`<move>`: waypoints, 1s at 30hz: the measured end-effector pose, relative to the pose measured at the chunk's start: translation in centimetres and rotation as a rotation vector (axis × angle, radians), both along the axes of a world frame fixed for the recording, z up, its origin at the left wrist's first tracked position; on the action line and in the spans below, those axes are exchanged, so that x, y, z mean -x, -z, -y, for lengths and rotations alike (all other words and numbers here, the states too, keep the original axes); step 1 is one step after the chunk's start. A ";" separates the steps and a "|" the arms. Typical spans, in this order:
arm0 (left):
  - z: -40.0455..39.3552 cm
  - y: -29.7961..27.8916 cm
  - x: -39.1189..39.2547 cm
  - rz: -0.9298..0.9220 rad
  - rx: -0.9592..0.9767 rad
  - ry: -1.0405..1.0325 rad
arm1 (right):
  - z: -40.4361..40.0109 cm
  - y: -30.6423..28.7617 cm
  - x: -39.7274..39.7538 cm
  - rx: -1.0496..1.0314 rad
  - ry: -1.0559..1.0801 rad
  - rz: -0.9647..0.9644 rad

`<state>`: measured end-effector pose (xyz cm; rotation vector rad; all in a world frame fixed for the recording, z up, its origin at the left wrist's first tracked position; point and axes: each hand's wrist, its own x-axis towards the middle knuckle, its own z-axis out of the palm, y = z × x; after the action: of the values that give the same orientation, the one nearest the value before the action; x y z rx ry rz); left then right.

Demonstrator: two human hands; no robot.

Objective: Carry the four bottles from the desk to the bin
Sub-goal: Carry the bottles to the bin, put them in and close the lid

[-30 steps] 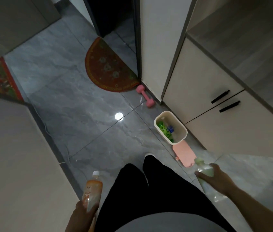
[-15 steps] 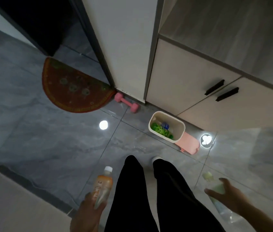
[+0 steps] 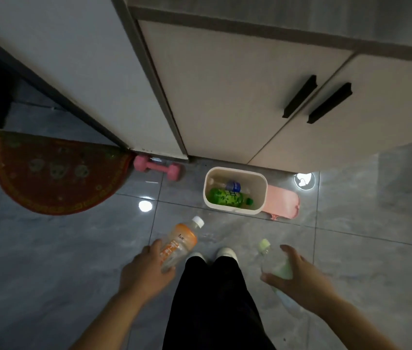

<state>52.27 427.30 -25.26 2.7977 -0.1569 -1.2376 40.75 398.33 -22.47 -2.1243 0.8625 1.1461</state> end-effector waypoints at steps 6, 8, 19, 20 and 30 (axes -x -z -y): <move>7.7 7.9 -5.1 0.084 0.006 0.380 | 1.3 6.8 -2.6 -0.012 0.003 0.136; 9.9 11.0 -6.3 0.106 0.016 0.471 | 1.7 9.2 -2.5 -0.012 0.015 0.153; 19.9 28.1 -11.0 0.278 0.091 0.860 | 2.7 22.6 -4.2 -0.006 -0.074 0.183; 20.5 29.2 -11.3 0.300 0.105 0.899 | 2.6 23.4 -4.6 -0.001 -0.091 0.199; 21.1 34.1 -13.0 0.496 0.193 0.968 | 3.4 27.2 -9.0 0.106 -0.200 0.394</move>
<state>65.26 406.21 -59.36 2.7997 -1.6884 -0.4708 49.75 394.95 -49.68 -2.4545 0.5479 0.7427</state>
